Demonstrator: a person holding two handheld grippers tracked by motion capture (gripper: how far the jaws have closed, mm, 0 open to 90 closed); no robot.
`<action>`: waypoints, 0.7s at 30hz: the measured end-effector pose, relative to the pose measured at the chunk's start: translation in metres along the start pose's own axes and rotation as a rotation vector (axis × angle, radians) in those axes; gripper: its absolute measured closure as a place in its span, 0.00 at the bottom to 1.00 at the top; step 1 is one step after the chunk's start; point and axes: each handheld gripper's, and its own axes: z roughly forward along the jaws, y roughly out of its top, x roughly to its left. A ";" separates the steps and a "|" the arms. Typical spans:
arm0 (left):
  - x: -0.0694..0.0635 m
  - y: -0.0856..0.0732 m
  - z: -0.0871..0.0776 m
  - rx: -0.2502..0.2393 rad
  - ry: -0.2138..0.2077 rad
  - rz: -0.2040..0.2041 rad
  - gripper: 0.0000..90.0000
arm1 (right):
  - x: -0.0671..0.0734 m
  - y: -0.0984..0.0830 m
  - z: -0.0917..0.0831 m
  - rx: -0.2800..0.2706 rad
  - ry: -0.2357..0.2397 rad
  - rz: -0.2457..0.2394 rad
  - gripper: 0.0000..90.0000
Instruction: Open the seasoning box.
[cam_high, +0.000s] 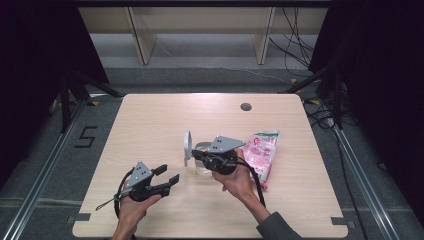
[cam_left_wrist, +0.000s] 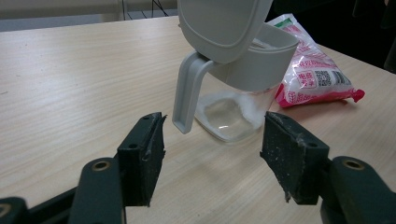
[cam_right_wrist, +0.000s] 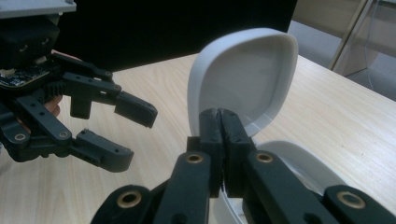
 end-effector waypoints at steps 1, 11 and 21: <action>-0.001 -0.002 -0.001 -0.001 0.000 -0.010 0.42 | 0.000 0.001 -0.003 0.017 0.002 0.017 0.99; -0.004 -0.011 0.001 0.027 -0.009 -0.028 0.36 | -0.017 -0.011 -0.036 0.002 -0.062 0.014 0.83; -0.011 -0.015 0.002 0.017 -0.022 -0.032 0.32 | -0.039 -0.036 -0.076 0.017 -0.158 0.087 0.59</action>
